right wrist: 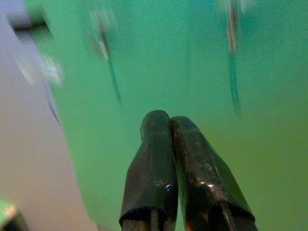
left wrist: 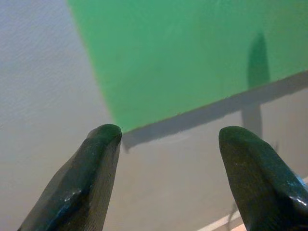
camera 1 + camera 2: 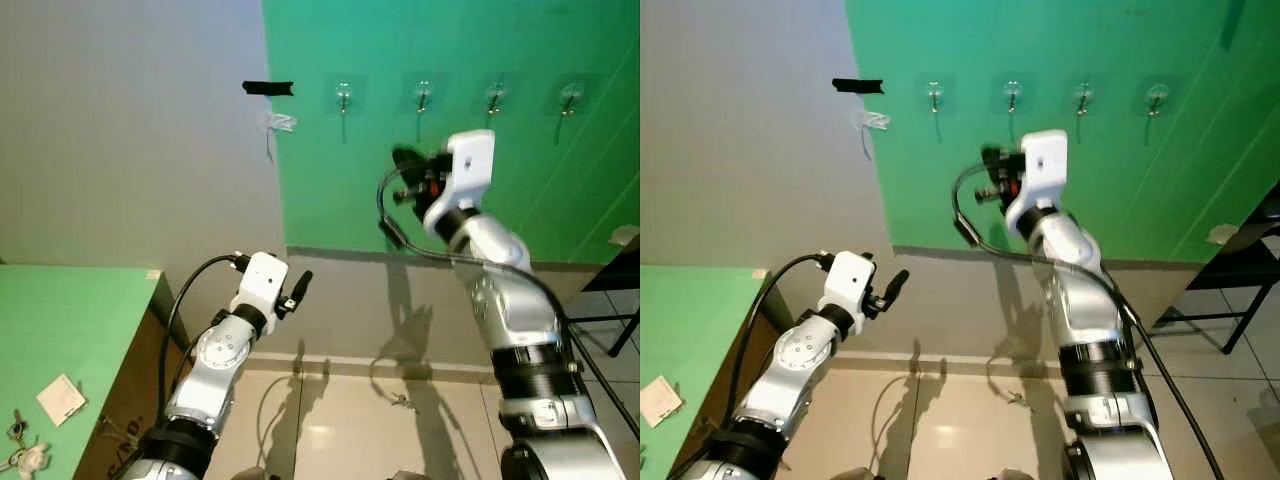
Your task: Hang keys on a hook
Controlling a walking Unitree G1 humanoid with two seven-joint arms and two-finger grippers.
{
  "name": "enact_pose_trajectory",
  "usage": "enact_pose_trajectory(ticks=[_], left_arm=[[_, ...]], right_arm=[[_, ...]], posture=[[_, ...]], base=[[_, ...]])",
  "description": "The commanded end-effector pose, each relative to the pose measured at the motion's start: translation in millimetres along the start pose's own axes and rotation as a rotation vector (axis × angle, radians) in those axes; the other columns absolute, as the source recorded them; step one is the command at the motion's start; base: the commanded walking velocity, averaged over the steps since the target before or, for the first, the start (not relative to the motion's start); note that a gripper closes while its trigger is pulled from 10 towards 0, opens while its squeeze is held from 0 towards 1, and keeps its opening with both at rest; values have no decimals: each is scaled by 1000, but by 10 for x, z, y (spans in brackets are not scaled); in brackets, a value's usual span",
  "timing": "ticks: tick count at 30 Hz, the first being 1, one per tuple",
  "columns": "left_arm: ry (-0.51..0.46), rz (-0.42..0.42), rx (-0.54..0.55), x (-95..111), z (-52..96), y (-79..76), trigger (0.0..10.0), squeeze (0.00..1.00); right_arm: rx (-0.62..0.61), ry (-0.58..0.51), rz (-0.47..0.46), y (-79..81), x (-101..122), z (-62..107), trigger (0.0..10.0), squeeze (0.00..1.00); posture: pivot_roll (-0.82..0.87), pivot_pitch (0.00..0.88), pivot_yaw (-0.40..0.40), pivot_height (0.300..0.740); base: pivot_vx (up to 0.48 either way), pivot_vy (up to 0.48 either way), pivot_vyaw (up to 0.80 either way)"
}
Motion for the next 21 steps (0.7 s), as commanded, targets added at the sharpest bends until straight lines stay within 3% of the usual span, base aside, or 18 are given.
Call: enact_pose_trajectory(ticks=[1,6,10,13,15,17,21], left_arm=[[9,-24,3,-15,22,27,10000,0],[27,-38,4,-61,49,61,10000,0],[41,-36,2,-113,113,130,10000,0],[39,-31,5,-115,123,148,10000,0],[43,-34,13,-144,156,193,10000,0],[37,-10,39,-154,173,222,10000,0],[28,19,30,-131,134,136,10000,0]], right_arm=[[-79,83,61,-74,-312,167,10000,0],[-125,163,79,-77,-623,382,10000,0],[-294,285,118,-151,-1143,981,10000,0],[-329,295,123,-186,-1191,1080,10000,0],[-381,320,119,-231,-1314,1318,10000,0],[-400,363,66,-167,-1472,1520,10000,0],[-387,360,61,-132,-1470,1457,10000,0]], posture=[[-107,0,44,722],[-112,0,47,722],[-130,0,53,722],[-130,0,53,722],[-136,0,49,722],[-147,0,51,722],[-148,0,49,722]], base=[[0,0,0],[0,0,0],[0,0,0],[0,0,0],[0,0,0],[0,0,0],[0,114,0]])
Point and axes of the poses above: a point about 5 cm out from each wrist's last joint towards the gripper, its own z axis pointing back from the gripper into the wrist, its own x axis along the axis of the wrist's last joint, y = z × x, the point moved 5 cm from there along -z, pointing out of the wrist towards the gripper, and after that the axes turned 9 degrees about z, right-handed, at the moved point
